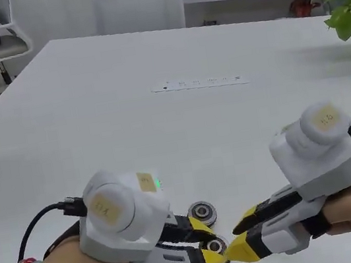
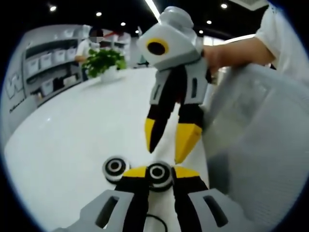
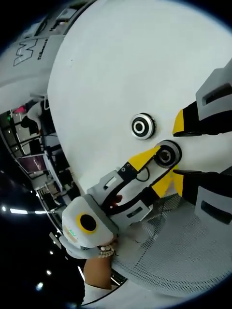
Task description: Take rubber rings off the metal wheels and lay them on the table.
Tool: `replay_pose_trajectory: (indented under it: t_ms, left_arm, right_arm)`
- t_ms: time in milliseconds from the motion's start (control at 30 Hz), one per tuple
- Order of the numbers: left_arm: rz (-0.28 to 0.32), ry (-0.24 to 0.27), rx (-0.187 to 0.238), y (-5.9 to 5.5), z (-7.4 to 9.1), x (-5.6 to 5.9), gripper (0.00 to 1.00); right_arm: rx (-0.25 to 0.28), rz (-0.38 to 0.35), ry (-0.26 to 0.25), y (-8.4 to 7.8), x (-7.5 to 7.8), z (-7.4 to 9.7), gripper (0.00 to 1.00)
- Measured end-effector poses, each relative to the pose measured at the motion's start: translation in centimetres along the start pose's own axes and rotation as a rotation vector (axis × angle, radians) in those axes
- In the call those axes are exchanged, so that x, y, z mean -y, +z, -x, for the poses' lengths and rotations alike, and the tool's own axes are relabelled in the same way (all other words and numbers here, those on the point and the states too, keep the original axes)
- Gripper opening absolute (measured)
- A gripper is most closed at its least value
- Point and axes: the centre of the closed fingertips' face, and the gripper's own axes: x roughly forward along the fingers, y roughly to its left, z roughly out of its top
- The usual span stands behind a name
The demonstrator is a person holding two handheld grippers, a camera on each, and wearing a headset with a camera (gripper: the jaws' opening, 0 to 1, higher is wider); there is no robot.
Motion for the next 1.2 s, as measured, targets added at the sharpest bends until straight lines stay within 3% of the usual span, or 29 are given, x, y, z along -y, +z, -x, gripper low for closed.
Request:
replay_pose_trajectory:
  t_ms: [67,300,500,600,867,1200]
  left_arm:
    - [0.005,0.017,-0.002,-0.1,0.1,-0.3,0.15]
    - [-0.001,0.011,-0.001,-0.2,0.1,-0.4,0.14]
    - [0.000,0.011,0.000,-0.2,0.1,-0.5,0.14]
    - [0.001,0.011,0.000,-0.2,0.1,-0.5,0.14]
    - [0.007,0.014,0.003,-0.3,0.1,-0.5,0.14]
    - [0.012,0.022,0.003,-0.4,0.1,-0.5,0.14]
  right_arm:
    - [-0.007,0.010,0.005,-0.1,-0.1,-0.1,0.26]
    - [-0.035,0.017,0.000,-1.1,0.0,-0.8,0.26]
    - [-0.048,0.112,-0.029,-1.4,0.1,-1.7,0.26]
    - [-0.044,0.149,-0.054,-1.2,0.5,-1.8,0.20]
    - [-0.052,0.229,-0.050,-1.5,0.5,-1.9,0.14]
    - [-0.057,0.275,-0.060,-1.5,0.7,-1.8,0.06]
